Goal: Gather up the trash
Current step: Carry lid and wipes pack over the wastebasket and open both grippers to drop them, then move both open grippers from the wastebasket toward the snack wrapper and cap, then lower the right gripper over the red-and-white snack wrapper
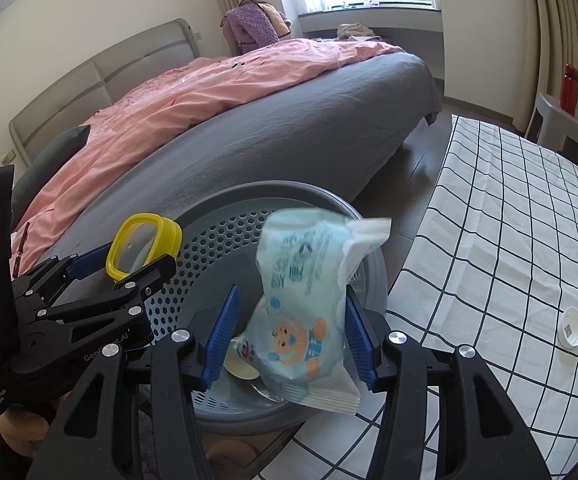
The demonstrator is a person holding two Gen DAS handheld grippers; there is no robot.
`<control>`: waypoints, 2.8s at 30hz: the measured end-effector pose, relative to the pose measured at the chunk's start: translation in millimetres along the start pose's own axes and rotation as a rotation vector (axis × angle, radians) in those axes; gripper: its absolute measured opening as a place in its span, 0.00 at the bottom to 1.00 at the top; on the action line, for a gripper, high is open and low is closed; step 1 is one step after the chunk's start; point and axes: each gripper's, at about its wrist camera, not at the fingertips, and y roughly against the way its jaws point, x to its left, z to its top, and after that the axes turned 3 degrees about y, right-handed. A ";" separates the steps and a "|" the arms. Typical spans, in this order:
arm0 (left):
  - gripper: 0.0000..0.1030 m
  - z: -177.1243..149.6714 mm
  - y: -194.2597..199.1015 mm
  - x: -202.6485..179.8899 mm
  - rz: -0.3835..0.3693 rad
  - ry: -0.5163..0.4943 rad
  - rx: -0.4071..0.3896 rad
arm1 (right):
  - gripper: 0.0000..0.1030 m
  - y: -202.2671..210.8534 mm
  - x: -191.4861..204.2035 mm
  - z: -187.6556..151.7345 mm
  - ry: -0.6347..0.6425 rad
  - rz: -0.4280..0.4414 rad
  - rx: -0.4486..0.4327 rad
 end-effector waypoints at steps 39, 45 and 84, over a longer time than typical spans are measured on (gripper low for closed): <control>0.73 -1.6 8.2 1.4 0.015 0.019 -0.024 | 0.62 9.0 -4.0 0.0 -0.010 -0.048 -0.022; 0.73 -2.9 11.1 -3.1 0.009 0.011 -0.028 | 0.63 14.0 -6.6 -1.5 -0.014 -0.065 -0.028; 0.73 -25.6 44.7 -99.0 -0.216 -0.100 -0.049 | 0.80 112.0 -142.4 -73.2 -0.232 -0.430 -0.039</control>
